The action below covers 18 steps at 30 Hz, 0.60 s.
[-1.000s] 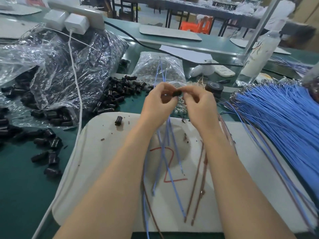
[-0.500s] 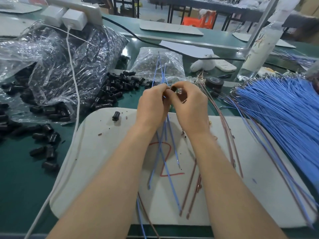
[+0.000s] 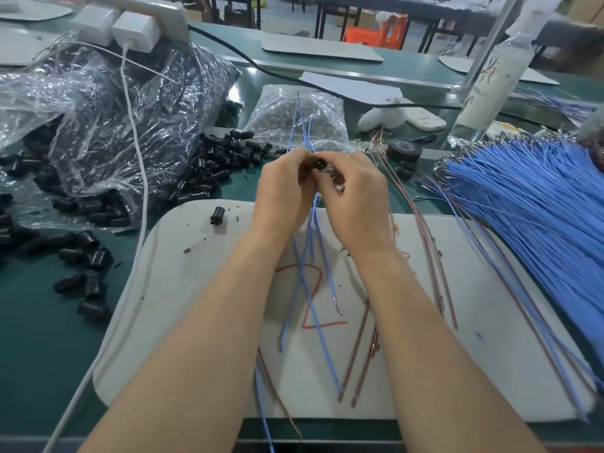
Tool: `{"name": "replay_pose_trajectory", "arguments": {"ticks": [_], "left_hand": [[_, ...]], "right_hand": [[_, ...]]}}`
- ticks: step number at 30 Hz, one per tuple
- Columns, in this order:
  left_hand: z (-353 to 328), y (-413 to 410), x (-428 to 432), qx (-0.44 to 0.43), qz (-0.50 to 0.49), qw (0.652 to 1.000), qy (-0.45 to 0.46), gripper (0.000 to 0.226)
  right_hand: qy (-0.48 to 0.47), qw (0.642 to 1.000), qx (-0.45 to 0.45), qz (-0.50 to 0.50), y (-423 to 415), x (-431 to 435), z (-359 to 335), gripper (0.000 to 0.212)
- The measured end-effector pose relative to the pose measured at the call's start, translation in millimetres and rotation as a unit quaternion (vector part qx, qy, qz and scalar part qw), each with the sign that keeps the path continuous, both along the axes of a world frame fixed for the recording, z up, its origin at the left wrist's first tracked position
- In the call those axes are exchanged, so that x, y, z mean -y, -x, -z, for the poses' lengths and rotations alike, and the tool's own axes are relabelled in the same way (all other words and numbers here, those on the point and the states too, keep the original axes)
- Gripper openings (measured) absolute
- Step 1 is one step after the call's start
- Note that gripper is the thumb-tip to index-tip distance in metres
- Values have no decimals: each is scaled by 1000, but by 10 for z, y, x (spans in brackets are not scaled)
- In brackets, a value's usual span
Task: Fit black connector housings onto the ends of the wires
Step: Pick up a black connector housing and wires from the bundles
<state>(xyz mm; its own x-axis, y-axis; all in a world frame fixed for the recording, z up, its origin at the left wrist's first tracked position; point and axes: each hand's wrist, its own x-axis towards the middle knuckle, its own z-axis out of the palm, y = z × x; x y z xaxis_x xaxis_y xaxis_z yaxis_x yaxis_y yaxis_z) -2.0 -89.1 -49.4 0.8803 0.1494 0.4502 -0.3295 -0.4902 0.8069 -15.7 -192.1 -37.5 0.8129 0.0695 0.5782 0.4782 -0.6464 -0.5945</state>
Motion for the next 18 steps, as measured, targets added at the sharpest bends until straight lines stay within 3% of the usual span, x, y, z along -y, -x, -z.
{"name": "replay_pose_trajectory", "arguments": {"ticks": [4,9,11,15,18], "left_hand": [[-55,38,-5,7,44,999,22,27],[-134,28,-48,3,41,993,107,12],[-141,14,-67,-4,21,990,136,11],[-109,1,-54,-14,6,993,121,9],[-104,-8,-42,-20,-1,991,133,9]], "right_hand": [[-23,1000,-18,12,-33,22,0,30],[-213,974,-76,-10,-47,22,-34,16],[-245,964,-102,2,-63,32,-18,21],[-220,965,-140,13,-95,65,23,32],[-177,969,-171,-8,-105,25,44,25]]}}
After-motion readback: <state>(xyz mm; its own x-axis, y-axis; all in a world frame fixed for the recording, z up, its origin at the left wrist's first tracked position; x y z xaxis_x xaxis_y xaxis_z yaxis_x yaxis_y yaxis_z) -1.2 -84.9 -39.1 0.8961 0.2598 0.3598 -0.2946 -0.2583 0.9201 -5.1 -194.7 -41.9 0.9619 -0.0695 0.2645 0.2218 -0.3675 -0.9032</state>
